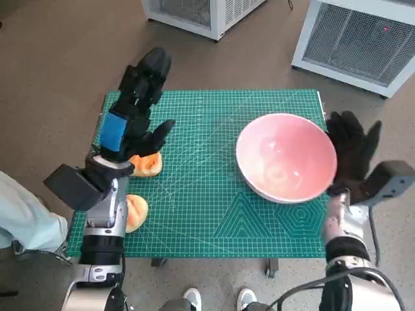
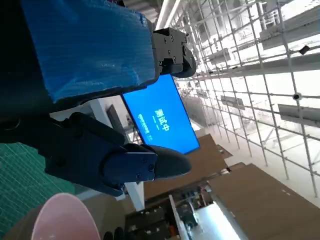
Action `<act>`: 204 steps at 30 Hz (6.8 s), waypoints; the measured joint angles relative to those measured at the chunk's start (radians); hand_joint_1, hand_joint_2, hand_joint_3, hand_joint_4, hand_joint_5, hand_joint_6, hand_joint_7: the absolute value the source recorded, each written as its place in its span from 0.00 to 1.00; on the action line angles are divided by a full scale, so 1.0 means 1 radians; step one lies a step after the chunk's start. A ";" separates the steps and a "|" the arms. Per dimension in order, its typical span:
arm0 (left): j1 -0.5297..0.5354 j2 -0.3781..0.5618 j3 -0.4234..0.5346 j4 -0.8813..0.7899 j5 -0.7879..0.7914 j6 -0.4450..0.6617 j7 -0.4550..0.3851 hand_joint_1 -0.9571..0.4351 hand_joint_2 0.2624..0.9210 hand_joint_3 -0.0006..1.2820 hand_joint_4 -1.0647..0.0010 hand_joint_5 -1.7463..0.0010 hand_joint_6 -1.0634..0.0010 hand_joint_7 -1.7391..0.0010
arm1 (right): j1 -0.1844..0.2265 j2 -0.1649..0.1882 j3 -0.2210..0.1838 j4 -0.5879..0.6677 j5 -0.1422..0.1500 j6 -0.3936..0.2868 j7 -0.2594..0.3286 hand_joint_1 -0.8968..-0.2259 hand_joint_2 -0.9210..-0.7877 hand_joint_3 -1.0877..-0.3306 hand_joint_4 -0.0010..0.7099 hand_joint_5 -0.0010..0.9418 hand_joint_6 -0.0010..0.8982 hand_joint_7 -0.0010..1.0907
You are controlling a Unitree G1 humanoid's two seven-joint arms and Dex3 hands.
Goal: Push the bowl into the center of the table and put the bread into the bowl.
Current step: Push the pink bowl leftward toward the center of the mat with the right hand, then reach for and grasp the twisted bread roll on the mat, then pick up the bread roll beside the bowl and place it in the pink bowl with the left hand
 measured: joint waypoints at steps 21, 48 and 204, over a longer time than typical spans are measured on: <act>0.079 0.038 0.028 -0.074 0.000 0.001 0.040 0.16 1.00 0.32 0.86 1.00 0.90 0.85 | -0.087 0.093 -0.015 0.004 -0.003 0.043 0.018 0.44 0.00 0.24 0.28 0.01 0.25 0.21; 0.151 0.074 0.047 -0.142 0.026 -0.009 0.071 0.18 1.00 0.36 0.87 1.00 0.89 0.88 | -0.150 0.172 -0.007 0.018 -0.012 0.128 0.014 0.49 0.00 0.24 0.28 0.00 0.24 0.17; -0.160 0.322 -0.494 0.381 0.760 0.582 0.212 0.69 1.00 0.02 0.29 0.33 0.36 0.41 | 0.026 0.082 0.282 -0.640 -0.005 -0.204 0.236 0.31 0.00 0.41 0.37 0.00 0.14 0.47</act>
